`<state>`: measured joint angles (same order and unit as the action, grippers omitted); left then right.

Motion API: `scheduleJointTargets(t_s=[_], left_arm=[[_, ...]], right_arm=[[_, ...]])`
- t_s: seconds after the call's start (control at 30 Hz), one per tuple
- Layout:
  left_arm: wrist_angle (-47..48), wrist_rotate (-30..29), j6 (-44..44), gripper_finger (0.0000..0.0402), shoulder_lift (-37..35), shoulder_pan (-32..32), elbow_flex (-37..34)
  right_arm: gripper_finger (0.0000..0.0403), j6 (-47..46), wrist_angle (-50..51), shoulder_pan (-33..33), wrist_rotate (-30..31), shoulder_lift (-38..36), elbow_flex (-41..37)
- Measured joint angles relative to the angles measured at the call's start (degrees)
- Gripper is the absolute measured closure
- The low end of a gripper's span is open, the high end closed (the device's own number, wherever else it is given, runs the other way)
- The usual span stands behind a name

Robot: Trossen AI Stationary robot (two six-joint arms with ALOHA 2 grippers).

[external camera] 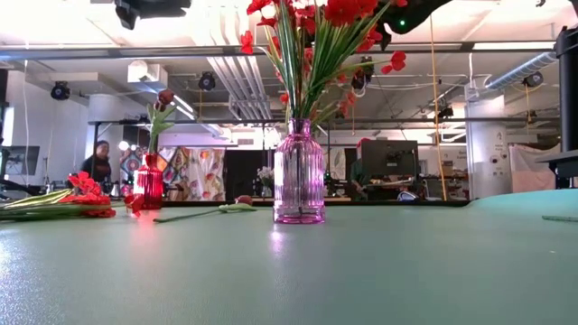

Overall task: Sort flowers into vase by color
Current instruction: Put the orange flowers into the green vase

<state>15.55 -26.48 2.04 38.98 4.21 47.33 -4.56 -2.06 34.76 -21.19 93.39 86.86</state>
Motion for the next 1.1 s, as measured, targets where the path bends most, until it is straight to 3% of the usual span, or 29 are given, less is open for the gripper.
scheduleJointTargets(t_s=[0.43,0.77,0.93,1.1], left_arm=[[-4.6,0.0,-5.1,0.0263,7.3,0.0,-0.1],[-5.7,-0.1,-6.3,0.0263,7.0,0.0,-0.1],[-5.6,-0.1,-6.3,0.0263,6.8,0.0,-0.1],[-5.7,-0.1,-6.3,0.0263,6.9,0.0,-0.1]], right_arm=[[0.0046,-6.2,-4.0,0.0,0.2,0.2,1.1],[0.003,-6.4,-4.3,-0.3,0.2,1.5,1.1],[0.0022,-2.5,-4.7,-0.9,2.3,2.3,1.1],[0.0021,14.7,-4.3,-2.9,4.7,2.3,1.1]])
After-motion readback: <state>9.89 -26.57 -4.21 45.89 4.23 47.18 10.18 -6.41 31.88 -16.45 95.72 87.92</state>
